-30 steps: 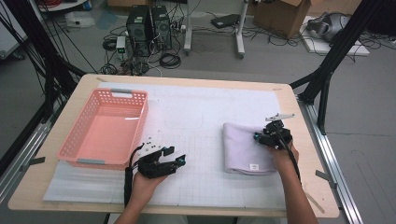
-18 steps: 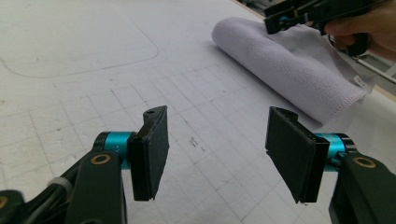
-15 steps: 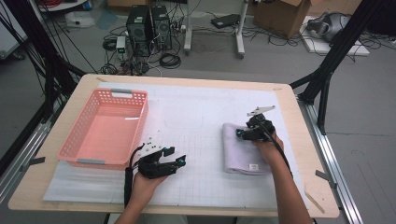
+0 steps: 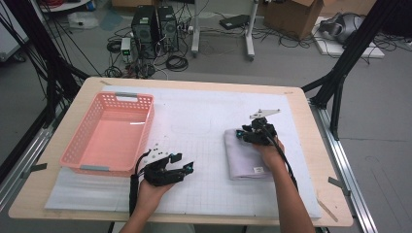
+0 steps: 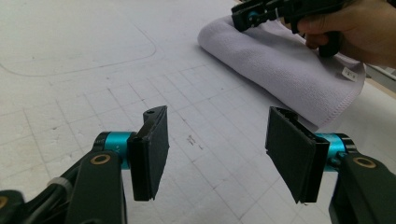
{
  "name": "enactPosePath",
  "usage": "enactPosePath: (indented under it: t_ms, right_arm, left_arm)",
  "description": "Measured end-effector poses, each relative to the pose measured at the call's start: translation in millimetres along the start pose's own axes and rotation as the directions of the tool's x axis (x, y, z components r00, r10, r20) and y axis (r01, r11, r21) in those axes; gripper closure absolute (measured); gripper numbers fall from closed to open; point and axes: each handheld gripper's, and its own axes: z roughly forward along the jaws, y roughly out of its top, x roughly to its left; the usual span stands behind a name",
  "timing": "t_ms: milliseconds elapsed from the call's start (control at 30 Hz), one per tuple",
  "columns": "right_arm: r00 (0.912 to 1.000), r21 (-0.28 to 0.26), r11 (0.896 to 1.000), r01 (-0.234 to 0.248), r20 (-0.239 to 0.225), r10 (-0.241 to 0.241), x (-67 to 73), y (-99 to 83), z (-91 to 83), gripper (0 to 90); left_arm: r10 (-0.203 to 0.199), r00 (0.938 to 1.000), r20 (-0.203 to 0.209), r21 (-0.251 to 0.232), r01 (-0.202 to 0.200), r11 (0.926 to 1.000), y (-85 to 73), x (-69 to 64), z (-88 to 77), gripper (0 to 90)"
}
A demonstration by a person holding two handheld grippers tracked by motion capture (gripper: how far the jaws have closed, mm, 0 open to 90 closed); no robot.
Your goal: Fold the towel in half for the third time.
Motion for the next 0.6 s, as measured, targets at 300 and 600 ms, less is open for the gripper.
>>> enactPosePath:
  t_ms: [300,600]
  right_arm:
    - [0.9833,0.014,0.999,-0.051,0.176,0.048,-36.2,-18.7,-51.6,66.5]
    - [0.9379,0.032,0.978,-0.206,0.291,0.188,-44.6,-52.8,-45.4,76.4]
  left_arm:
    - [-0.004,1.0000,-0.002,-0.007,0.004,1.0000,0.3,-0.2,-0.6,39.7]
    - [-0.001,1.0000,-0.002,-0.007,0.001,1.0000,-0.1,-0.6,-1.1,39.6]
